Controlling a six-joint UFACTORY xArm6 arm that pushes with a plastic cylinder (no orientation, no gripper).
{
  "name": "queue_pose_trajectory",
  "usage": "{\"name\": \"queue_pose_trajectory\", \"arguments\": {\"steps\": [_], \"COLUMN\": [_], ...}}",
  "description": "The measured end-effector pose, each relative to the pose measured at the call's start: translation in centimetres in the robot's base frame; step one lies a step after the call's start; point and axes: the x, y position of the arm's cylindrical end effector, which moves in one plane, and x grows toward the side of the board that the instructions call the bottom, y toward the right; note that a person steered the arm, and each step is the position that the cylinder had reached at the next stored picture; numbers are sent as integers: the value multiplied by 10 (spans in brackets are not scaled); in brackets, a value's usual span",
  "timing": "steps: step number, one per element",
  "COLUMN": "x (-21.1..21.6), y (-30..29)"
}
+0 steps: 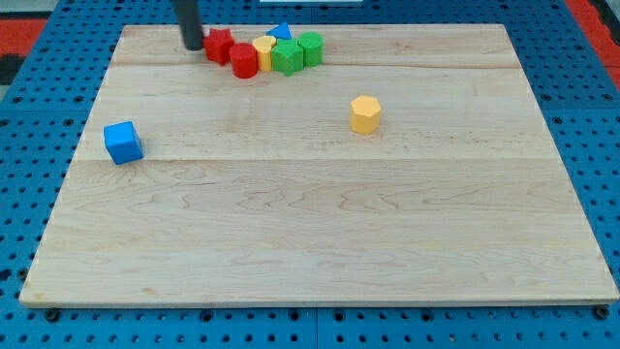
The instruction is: Push the blue cube to the right side of the board
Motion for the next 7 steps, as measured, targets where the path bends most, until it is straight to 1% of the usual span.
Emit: {"name": "queue_pose_trajectory", "arguments": {"steps": [1, 2, 3, 4, 5, 6, 7], "x": [26, 33, 35, 67, 138, 174, 174], "y": [-47, -144, -163, -164, -164, -159, -132]}}
